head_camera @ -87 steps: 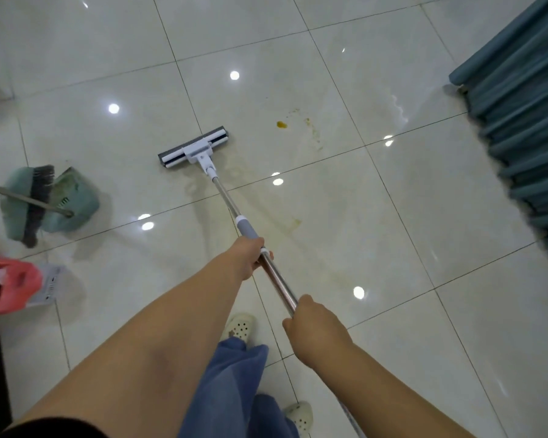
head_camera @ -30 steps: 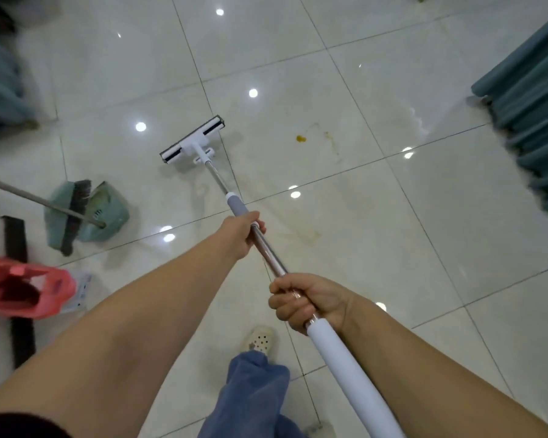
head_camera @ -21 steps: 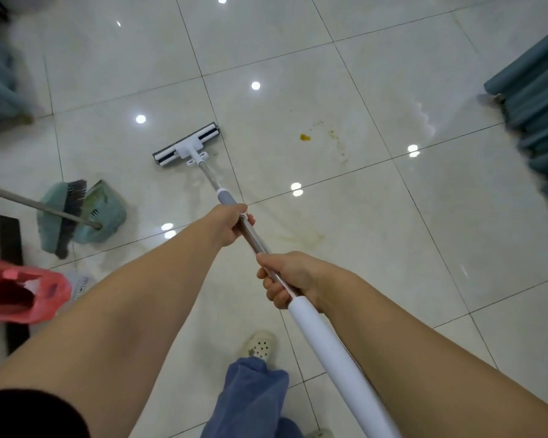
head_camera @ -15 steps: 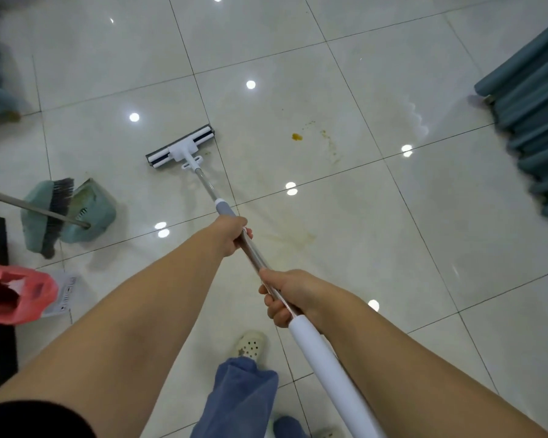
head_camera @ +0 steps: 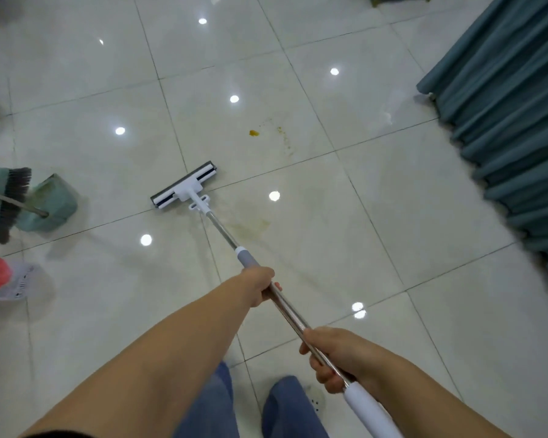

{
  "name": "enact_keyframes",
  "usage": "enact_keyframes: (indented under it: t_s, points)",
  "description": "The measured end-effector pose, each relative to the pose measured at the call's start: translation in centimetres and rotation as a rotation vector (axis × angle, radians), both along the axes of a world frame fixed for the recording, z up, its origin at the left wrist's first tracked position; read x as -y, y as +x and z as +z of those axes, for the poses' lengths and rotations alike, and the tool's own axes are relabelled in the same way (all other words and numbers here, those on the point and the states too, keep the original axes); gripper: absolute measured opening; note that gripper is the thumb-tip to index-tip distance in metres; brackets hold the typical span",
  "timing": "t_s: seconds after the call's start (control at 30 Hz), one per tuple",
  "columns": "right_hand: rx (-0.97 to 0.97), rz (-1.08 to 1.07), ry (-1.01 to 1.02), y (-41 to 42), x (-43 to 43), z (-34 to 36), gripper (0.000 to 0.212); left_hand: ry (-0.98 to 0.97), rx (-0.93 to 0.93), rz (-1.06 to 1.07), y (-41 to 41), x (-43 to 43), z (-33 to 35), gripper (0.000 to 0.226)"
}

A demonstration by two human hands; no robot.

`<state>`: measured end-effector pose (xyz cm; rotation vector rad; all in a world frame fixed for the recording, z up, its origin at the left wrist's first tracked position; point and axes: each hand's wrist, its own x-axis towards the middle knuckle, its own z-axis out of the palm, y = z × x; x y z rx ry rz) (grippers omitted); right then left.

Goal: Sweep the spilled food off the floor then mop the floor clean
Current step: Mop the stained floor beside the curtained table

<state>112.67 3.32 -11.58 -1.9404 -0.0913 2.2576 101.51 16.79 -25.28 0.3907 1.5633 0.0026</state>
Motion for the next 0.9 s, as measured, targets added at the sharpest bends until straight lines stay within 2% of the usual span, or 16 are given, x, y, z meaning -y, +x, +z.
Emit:
enact_keyframes:
  t_s: [0.17, 0.3, 0.4, 0.47, 0.53, 0.67, 0.9]
  points:
    - [0.047, 0.047, -0.064, 8.7, 12.0, 2.6, 0.031, -0.084, 0.044, -0.041, 8.9, 12.6, 1.1, 0.036]
    - [0.012, 0.017, -0.088, 13.6, 20.5, 5.5, 0.03, -0.168, 0.118, -0.066, 13.9, 20.6, 3.8, 0.047]
    - [0.014, -0.001, -0.051, 16.1, 25.1, 8.1, 0.03, -0.179, 0.151, -0.07, 16.6, 25.5, 6.1, 0.047]
    - [0.059, 0.067, -0.022, 17.2, 26.9, 9.7, 0.039, -0.162, 0.18, -0.052, 17.9, 27.9, 7.0, 0.044]
    - [0.071, 0.066, -0.016, 18.1, 27.8, 10.3, 0.042, -0.138, 0.207, -0.024, 18.9, 29.0, 7.6, 0.041]
    - [0.02, -0.083, -0.078, 18.7, 26.7, 10.0, 0.022, -0.093, 0.226, 0.042, 19.9, 27.5, 7.9, 0.042]
    - [0.034, -0.133, -0.138, 18.8, 18.6, 8.0, 0.027, 0.023, 0.22, 0.128, 20.6, 19.8, 6.1, 0.043]
